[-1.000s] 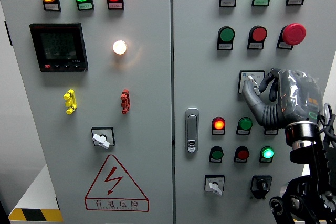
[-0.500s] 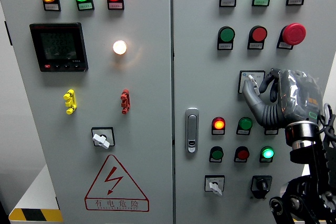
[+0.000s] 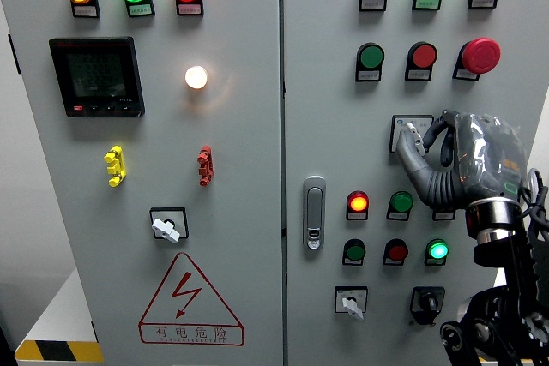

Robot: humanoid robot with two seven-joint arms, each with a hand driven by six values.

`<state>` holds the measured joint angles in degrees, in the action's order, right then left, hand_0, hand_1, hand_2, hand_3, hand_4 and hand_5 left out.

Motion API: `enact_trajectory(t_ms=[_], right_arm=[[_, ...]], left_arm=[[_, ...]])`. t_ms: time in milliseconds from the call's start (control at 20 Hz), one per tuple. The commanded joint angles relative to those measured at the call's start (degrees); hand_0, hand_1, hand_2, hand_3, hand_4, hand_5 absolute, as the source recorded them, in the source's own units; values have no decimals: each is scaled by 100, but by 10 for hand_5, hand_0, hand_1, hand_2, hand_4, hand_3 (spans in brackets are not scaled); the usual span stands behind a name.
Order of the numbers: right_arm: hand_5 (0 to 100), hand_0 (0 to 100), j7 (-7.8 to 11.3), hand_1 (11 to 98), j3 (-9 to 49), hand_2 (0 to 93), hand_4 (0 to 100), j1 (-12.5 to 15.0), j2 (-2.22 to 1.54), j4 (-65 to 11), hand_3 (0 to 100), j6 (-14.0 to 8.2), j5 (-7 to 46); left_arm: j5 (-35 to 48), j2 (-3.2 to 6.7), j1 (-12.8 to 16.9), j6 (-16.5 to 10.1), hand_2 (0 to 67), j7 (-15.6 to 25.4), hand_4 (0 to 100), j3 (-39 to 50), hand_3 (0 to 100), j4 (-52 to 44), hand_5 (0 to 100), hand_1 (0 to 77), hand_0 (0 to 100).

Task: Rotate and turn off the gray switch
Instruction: 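Twist the white switch knob with the right hand, then open the right hand's fingers off the switch knob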

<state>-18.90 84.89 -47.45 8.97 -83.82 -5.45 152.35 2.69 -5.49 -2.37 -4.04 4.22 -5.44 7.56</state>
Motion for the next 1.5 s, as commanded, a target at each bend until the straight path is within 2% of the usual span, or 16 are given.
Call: enact_trajectory(t_ms=[0,400,600,650,1050,1100,1150,1200,1350,1400,1450], right_arm=[[1000,715,0,366,1,702,970,7,0,-3,1000,0,5],[1000,753,0,376,-17,742,967,-2,0,-3,1000,-9,-4],[1000,776,0,377,-17,745,968,7,-9,-3,1000,-35,-12],[1000,790,0,370,-17,746,968,7,0,-3,1000,-35,-4],[1000,830,9,341,1,737,970,25,0,-20,1000,-53,-4],[1000,837,9,337,1,728,970,42,9,-38,1000,-53,-4],[1000,861,9,319,1,713,965,51,35,-46,1000,-53,-4],[1000,866,9,316,1,709,963,60,35,-64,1000,-61,-4],[1000,877,26,298,27,677,924,147,35,-222,1000,-70,-4],[1000,878,35,292,36,671,854,165,35,-257,1000,-62,-4],[1000,877,35,291,45,669,849,165,35,-275,1000,-70,5]], left_arm=[[3,-4,0,0,134,0,82,-1,187,0,109,0,886],[3,4,0,0,133,0,82,-1,187,0,109,0,886],[-6,4,0,0,133,0,82,-1,187,0,109,0,887],[-6,-4,0,0,133,0,82,-1,187,0,109,0,887],[-6,4,0,0,134,0,82,-1,187,0,109,0,887],[3,-4,0,0,134,0,82,-1,187,0,109,0,887],[3,4,0,0,134,0,82,-1,187,0,109,0,887],[3,4,0,0,134,0,82,-1,187,0,109,0,887],[3,4,0,0,133,0,82,-1,187,0,109,0,888],[-6,4,0,0,133,0,82,-1,187,0,109,0,888],[3,4,0,0,133,0,82,-1,187,0,109,0,888]])
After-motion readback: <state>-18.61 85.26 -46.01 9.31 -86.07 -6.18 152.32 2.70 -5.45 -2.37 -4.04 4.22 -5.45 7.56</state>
